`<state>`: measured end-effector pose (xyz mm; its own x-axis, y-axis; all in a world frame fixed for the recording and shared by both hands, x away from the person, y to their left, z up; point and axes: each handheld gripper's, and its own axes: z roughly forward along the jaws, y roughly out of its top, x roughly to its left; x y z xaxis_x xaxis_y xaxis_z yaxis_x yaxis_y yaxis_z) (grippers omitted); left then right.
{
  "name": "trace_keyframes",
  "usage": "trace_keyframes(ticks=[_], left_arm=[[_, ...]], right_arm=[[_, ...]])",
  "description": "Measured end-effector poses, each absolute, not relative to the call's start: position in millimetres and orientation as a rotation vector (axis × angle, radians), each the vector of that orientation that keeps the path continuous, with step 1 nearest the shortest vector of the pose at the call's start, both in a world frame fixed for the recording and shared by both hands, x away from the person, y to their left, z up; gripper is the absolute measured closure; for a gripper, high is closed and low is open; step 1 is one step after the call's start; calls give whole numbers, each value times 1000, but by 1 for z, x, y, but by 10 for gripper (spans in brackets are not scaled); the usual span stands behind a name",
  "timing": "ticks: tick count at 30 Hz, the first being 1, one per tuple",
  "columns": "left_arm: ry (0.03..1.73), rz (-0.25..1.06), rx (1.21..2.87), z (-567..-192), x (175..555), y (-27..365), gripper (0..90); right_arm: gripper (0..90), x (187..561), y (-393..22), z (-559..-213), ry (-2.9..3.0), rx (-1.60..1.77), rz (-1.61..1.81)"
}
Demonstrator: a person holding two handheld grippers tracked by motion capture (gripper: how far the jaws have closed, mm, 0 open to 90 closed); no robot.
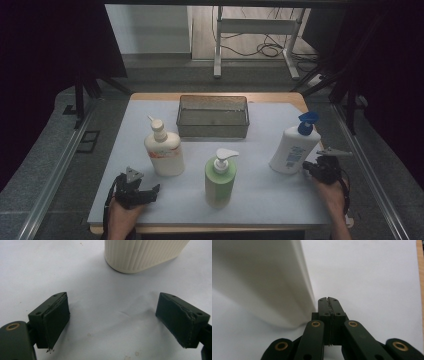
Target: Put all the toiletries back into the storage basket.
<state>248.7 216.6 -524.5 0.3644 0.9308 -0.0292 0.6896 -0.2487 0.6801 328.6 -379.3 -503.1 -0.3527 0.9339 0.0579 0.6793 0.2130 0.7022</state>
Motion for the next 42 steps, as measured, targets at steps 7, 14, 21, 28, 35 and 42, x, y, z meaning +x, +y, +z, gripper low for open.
trace_keyframes(ticks=[7,14,21,28,35,42], left_arm=[[1397,514,2023,-525,249,217,115],[1398,515,2022,-525,249,217,115],[1398,515,2022,-525,249,217,115],[1398,515,2022,-525,249,217,115],[1398,515,2023,-525,249,217,115],[1398,515,2023,-524,249,217,115]], right_arm=[[900,346,-379,-505,2124,1502,975],[899,354,-377,-509,2147,1498,999],[900,351,-380,-510,2173,1483,1033],[897,345,-374,-510,2204,1452,1035],[886,340,-367,-509,2229,1426,1033],[878,334,-363,-509,2242,1419,1038]])
